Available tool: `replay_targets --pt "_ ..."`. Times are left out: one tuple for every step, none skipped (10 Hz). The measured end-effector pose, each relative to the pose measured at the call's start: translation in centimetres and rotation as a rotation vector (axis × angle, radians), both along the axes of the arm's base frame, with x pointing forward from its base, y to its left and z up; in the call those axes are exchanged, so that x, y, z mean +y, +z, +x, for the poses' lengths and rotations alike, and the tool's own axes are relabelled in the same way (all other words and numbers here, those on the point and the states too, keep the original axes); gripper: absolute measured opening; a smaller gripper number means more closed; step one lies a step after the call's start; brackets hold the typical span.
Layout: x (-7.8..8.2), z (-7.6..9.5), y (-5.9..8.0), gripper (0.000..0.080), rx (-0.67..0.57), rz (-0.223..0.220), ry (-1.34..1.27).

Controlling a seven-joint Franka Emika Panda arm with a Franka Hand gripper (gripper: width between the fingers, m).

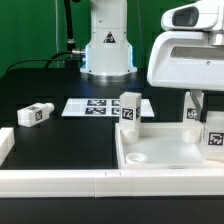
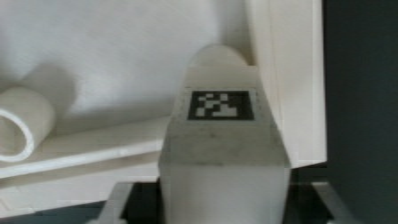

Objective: Assemble square table

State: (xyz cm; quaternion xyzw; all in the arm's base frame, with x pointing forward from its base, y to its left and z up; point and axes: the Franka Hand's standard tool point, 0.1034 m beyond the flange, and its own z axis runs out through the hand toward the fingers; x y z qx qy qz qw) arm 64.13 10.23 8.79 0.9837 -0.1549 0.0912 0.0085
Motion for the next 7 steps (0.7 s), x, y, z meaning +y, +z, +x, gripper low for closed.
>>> replay_targets --pt "-0.30 0.04 -0.01 0.0284 -0.006 0.038 -0.158" --pt "-0.33 0.04 -0.03 0.0284 -0.010 0.055 -0.257" --pt "-0.42 0.02 -0.05 0.0285 -0.012 0.068 -0.325" --pt "-0.41 -0.05 -0.11 0.0285 -0.015 0.098 -0.461" --pt "-0.20 -0.14 -0.16 0.0285 -0.017 0.119 -0.576" --pt "0.04 -0.27 -0.23 0.0285 -0.018 0.155 -0.729" --pt "0.26 -0.37 -0.26 0.0285 -0.018 0.178 -0.855"
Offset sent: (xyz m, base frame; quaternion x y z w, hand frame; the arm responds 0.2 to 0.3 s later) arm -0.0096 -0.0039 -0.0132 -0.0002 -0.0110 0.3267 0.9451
